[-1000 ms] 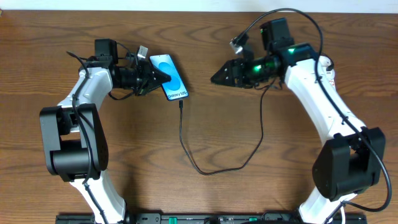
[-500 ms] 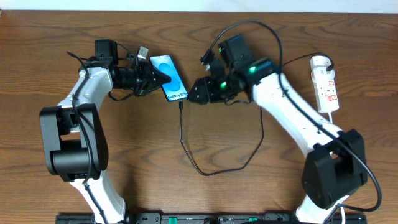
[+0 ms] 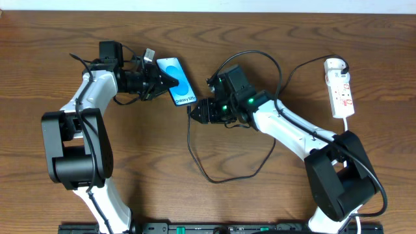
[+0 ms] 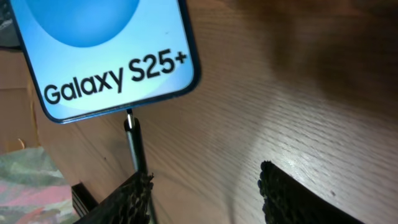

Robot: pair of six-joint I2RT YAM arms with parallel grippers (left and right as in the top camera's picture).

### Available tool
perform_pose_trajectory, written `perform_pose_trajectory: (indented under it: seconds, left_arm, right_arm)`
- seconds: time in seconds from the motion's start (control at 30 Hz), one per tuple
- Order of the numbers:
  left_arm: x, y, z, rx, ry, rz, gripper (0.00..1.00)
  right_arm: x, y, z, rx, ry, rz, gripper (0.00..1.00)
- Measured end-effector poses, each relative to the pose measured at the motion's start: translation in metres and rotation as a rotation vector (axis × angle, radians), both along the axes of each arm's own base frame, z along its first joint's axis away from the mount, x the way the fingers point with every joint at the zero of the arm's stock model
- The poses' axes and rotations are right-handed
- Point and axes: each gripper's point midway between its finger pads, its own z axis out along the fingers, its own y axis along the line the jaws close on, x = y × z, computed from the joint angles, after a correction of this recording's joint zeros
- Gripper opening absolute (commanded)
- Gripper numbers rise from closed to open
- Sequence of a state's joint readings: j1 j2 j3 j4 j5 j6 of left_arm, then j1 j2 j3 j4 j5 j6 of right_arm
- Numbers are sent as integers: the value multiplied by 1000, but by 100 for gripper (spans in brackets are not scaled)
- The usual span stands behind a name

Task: Plug charger to phone and switch on socket

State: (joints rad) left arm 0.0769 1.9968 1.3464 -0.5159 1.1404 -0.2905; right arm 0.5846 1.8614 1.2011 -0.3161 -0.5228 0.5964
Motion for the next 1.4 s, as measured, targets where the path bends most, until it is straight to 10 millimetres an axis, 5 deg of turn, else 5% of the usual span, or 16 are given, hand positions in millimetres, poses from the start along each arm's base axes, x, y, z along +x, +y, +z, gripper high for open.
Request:
perform_pose_trajectory:
  seconds: [0.53,0.93,1.4]
  left_arm:
    - [0,0,0,0,1,0,7]
    - [0,0,0,0,2,0,7]
    - [6,3,13,-59,-58,-4,7]
  right_arm:
    - [-6,16,2,33,-14,6,49]
    - [-11,37,-3,53,-20,12,1]
    - [-16,35,10,116,-11,82,1]
